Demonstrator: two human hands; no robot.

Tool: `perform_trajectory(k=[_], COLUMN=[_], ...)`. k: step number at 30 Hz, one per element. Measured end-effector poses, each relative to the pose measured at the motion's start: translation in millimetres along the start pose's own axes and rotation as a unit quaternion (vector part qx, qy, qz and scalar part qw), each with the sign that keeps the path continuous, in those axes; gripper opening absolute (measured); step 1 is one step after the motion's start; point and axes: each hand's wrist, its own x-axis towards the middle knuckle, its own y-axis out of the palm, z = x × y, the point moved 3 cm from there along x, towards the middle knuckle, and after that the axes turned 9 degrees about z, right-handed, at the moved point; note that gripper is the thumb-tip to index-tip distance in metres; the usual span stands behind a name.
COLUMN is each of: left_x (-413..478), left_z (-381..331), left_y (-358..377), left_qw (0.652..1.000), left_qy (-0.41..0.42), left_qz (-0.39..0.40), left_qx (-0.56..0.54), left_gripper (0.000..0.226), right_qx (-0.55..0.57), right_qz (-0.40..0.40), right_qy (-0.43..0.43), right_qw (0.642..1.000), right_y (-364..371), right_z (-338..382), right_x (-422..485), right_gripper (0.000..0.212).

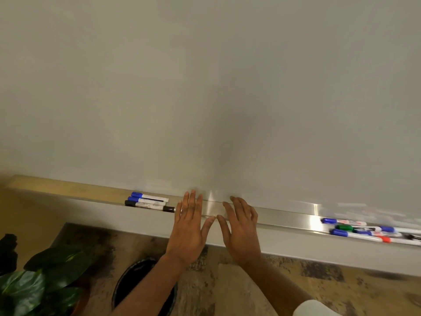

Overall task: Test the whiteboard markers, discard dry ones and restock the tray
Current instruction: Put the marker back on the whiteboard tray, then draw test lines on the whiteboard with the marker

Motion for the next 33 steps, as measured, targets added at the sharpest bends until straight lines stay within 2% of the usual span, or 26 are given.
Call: perform_trajectory(k=[11,18,23,33], left_x=[16,32,46,64], left_z=[-107,-163,-194,-237], left_y=[38,70,88,115], left_qw=[0.999,0.996,0.994,0.991], left_qy=[0.035,0.066,0.086,0.113], left_qz=[0.038,0.057,0.067,0.078], left_qx=[0.010,0.007,0.009,0.002], left_gripper=[0.079,0.081,0.081,0.080], right_qx=[-0.041,-0.075,-0.089,-0.129], right_qz=[-0.011,0.005,0.043,0.086], right_qy=[0.093,0.195,0.270,0.277], right_qw=[0.995,0.978,0.958,0.948], right_y=[-60,-91,-104,-108], right_z=[-107,-189,-248,-297], right_x=[-50,-80,-98,-102], right_gripper=[0.042,0.035,0.054,0.059])
